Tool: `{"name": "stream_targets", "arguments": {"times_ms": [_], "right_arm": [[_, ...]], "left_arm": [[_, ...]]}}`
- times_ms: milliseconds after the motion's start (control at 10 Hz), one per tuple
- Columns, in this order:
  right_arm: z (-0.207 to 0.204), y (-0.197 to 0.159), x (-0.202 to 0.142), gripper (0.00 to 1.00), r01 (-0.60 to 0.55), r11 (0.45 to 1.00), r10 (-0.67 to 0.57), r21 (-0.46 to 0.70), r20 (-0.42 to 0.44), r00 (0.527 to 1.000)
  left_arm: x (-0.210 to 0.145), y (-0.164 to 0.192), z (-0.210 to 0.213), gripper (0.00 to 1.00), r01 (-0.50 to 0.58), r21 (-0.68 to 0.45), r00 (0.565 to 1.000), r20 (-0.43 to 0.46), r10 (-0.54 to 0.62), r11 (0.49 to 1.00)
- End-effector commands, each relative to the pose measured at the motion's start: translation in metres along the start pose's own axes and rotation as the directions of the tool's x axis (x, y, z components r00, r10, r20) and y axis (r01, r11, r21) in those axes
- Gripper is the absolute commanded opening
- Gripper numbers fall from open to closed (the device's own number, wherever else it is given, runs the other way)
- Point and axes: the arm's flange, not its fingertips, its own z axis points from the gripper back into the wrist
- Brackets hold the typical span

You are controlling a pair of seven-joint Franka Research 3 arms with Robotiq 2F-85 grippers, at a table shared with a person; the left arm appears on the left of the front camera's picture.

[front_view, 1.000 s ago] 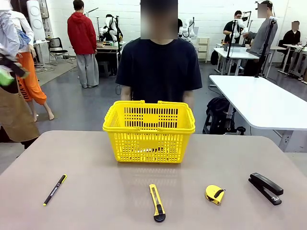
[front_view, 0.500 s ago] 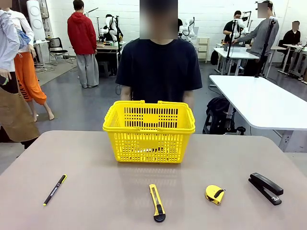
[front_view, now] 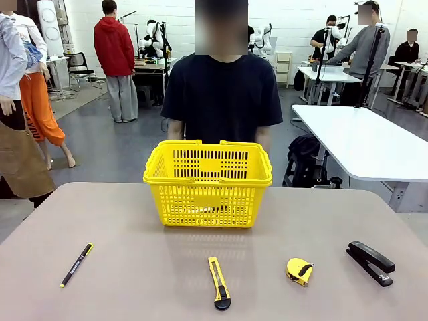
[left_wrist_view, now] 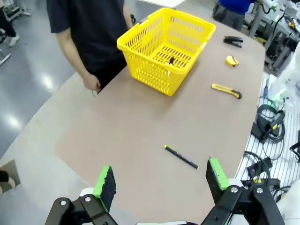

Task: Place the items the person wants into the basket.
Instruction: Pick up the item the person points to and place it in the Market Basket.

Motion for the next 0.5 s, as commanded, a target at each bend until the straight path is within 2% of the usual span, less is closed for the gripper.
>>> {"name": "stream_targets", "arguments": {"times_ms": [0, 400], "right_arm": [[0.0, 0.001, -0.001, 1.0, -0.009, 1.0, 0.009, 0.012, 0.003, 1.0], [0.0, 0.001, -0.001, 1.0, -0.009, 1.0, 0.009, 0.012, 0.003, 1.0]], "left_arm": [[-0.01, -0.023, 0.001, 1.0, -0.014, 0.052, 0.999, -0.047, 0.016, 0.999], [-0.028, -0.013, 0.016, 1.0, -0.039, 0.078, 0.995, -0.093, 0.046, 0.996]]}}
